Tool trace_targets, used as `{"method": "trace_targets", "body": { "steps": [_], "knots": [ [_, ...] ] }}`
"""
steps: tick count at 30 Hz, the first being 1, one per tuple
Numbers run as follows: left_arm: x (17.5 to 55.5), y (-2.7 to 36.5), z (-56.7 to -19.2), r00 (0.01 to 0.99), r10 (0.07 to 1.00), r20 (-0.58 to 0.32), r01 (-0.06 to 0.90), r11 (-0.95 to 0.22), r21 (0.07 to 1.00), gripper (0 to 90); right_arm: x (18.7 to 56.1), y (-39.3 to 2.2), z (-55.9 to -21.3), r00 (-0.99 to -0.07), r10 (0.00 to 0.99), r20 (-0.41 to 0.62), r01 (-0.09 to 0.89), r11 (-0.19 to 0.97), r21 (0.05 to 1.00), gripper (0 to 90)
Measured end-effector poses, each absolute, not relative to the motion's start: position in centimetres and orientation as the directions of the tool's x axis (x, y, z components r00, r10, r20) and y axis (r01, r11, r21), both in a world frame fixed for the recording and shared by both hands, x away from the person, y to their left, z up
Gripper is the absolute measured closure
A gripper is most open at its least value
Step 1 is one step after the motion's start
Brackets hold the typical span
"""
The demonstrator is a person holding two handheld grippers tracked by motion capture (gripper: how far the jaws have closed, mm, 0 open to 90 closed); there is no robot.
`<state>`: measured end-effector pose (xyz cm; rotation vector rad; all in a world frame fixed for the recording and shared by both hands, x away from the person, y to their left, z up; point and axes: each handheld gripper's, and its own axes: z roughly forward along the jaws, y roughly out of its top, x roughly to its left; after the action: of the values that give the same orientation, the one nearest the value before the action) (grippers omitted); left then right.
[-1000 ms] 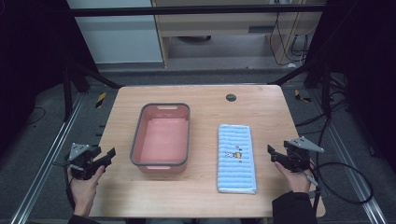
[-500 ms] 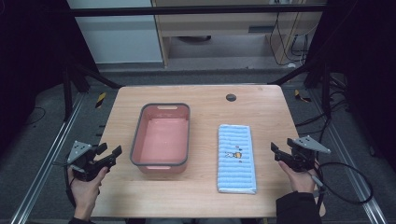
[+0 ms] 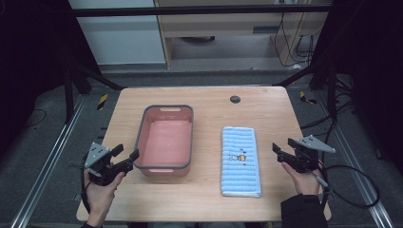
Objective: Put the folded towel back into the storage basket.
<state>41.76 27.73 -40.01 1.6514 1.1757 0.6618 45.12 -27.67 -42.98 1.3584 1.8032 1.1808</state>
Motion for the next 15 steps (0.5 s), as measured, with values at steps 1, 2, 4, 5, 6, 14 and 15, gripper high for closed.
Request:
{"method": "trace_targets", "body": {
  "steps": [1,2,4,5,6,14,15],
  "knots": [
    [41.8,27.2,-39.9,0.398,0.913,-0.085,0.388,-0.083,0.918,32.8,45.2,-27.6,-42.9,-0.312,0.949,0.05,0.429,0.093,0.898,36.5],
    [41.8,26.9,-39.8,0.403,0.912,-0.082,0.384,-0.087,0.919,32.7,45.2,-27.6,-42.8,-0.312,0.949,0.045,0.427,0.098,0.899,36.6],
    [41.9,26.4,-39.7,0.411,0.908,-0.085,0.38,-0.086,0.921,32.6,45.3,-27.5,-42.7,-0.306,0.951,0.041,0.424,0.098,0.9,37.3],
    [41.9,26.1,-39.7,0.415,0.906,-0.085,0.379,-0.087,0.921,32.6,45.4,-27.4,-42.6,-0.303,0.952,0.046,0.429,0.093,0.899,37.3],
    [42.0,25.8,-39.6,0.42,0.904,-0.085,0.375,-0.087,0.923,32.7,45.4,-27.4,-42.6,-0.299,0.953,0.043,0.427,0.093,0.899,37.6],
    [42.1,23.6,-38.5,0.466,0.881,-0.081,0.339,-0.093,0.936,33.7,45.8,-27.0,-41.5,-0.319,0.947,0.049,0.412,0.092,0.907,37.6],
    [42.2,23.3,-38.3,0.471,0.878,-0.081,0.336,-0.094,0.937,33.9,45.8,-26.9,-41.4,-0.325,0.944,0.05,0.407,0.092,0.909,37.4]
  ]
}}
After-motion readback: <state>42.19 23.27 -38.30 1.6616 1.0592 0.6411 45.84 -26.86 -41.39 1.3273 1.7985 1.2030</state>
